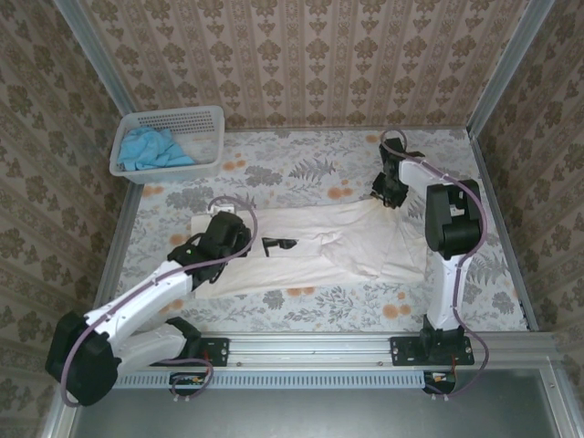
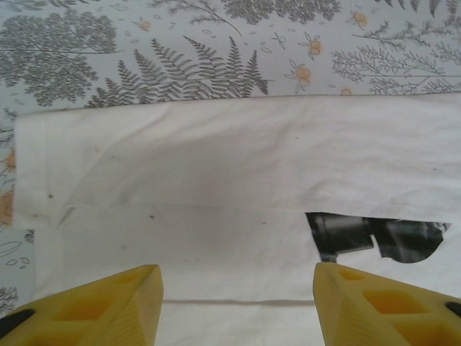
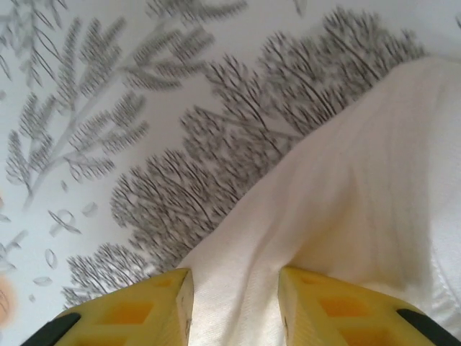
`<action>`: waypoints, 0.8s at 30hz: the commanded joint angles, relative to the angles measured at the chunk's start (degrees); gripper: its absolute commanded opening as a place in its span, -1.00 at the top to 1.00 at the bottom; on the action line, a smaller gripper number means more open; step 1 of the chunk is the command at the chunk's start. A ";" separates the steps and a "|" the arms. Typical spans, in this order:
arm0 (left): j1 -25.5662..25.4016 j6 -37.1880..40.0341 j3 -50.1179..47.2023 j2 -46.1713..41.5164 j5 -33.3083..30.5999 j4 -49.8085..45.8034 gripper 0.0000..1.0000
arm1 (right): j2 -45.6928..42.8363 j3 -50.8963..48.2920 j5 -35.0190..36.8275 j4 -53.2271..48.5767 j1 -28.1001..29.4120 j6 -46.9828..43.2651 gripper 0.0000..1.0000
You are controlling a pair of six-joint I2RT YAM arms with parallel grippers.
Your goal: Fold and stack the t-shirts
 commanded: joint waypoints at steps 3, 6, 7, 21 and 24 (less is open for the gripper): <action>-0.43 -0.27 -3.13 -2.69 -2.07 5.05 -0.23 | 10.64 17.01 1.29 -6.64 0.89 1.10 0.20; -0.52 0.20 -2.83 -0.99 -0.60 5.29 -0.24 | 17.19 29.32 -0.10 -10.03 2.23 1.42 0.20; -0.52 0.08 -2.79 -0.38 -0.33 5.44 -0.24 | 20.04 34.37 -0.93 -11.49 2.77 1.51 0.20; -0.51 0.24 -2.26 4.15 2.35 6.66 -0.36 | 32.20 86.01 1.82 -37.23 7.29 -6.08 0.04; -0.52 0.47 -1.53 5.60 4.28 6.55 -0.36 | 32.54 90.75 4.02 -47.36 7.90 -7.57 0.02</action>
